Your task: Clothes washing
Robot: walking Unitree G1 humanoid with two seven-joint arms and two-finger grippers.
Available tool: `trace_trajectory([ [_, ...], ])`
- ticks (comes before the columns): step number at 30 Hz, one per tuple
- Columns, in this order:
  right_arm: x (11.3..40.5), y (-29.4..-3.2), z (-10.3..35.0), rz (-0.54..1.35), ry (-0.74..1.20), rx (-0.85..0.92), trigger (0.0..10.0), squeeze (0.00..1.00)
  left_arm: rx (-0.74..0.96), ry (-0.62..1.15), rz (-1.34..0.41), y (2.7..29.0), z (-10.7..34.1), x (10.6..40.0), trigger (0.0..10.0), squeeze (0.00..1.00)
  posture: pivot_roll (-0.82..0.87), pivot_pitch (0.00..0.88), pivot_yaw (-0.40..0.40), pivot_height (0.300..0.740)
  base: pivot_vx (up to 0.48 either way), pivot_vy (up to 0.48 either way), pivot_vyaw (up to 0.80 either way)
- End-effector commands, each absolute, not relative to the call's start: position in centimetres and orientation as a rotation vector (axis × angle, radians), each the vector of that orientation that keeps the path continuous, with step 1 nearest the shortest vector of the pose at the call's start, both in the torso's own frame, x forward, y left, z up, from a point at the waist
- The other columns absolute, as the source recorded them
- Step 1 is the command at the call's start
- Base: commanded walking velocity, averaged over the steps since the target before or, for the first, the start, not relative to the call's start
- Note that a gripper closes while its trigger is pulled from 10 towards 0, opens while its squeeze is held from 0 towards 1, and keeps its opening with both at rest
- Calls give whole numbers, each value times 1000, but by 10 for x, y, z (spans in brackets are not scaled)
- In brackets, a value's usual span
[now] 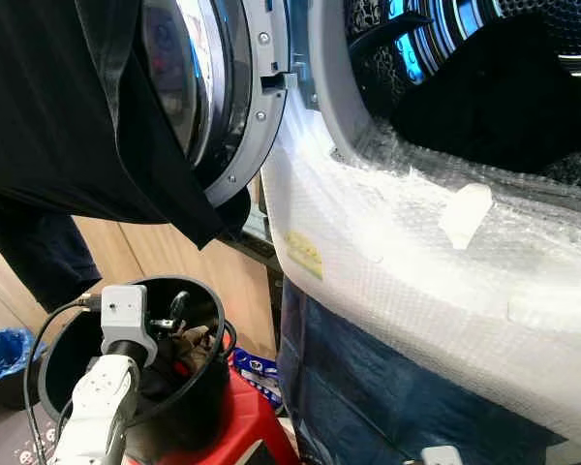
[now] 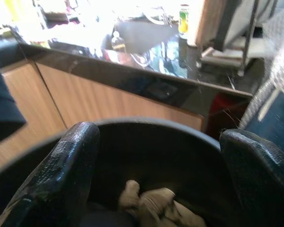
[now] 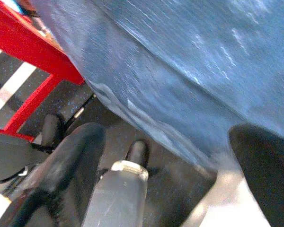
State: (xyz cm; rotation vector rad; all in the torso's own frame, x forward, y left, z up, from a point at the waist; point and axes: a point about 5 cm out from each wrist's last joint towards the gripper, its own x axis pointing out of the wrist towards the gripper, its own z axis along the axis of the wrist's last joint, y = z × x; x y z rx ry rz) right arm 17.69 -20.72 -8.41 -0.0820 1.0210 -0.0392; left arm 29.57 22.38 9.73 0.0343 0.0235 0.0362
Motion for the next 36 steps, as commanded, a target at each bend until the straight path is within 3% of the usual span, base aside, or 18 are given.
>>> trace_trajectory([
  [1,168,-199,-90,-46,1056,-69,10000,0,23,34,19,220,96,292,10000,0,86,75,60,740,0,0,0],
  [7,156,-192,-97,-63,1116,-78,10000,0,-18,49,51,222,97,281,10000,0,109,84,46,740,0,0,0],
  [10,154,-190,-98,-22,1126,-135,10000,0,39,44,175,236,111,284,10000,0,115,67,43,740,0,0,0],
  [16,159,-187,-96,0,1104,-134,10000,0,-94,106,506,280,121,282,10000,0,106,72,67,740,0,0,0],
  [19,158,-186,-97,-29,1107,-96,10000,0,-128,205,475,288,112,285,10000,0,107,66,76,740,0,0,0],
  [22,152,-185,-99,-7,1126,-117,10000,0,-107,386,338,286,90,285,10000,0,109,67,83,740,0,0,0],
  [32,145,-179,-102,5,1152,-110,10000,0,-40,589,367,314,62,272,10000,0,62,90,100,740,0,0,0],
  [36,141,-180,-103,-10,1150,-100,10000,0,104,701,320,321,49,269,10000,0,43,99,115,740,0,0,0],
])
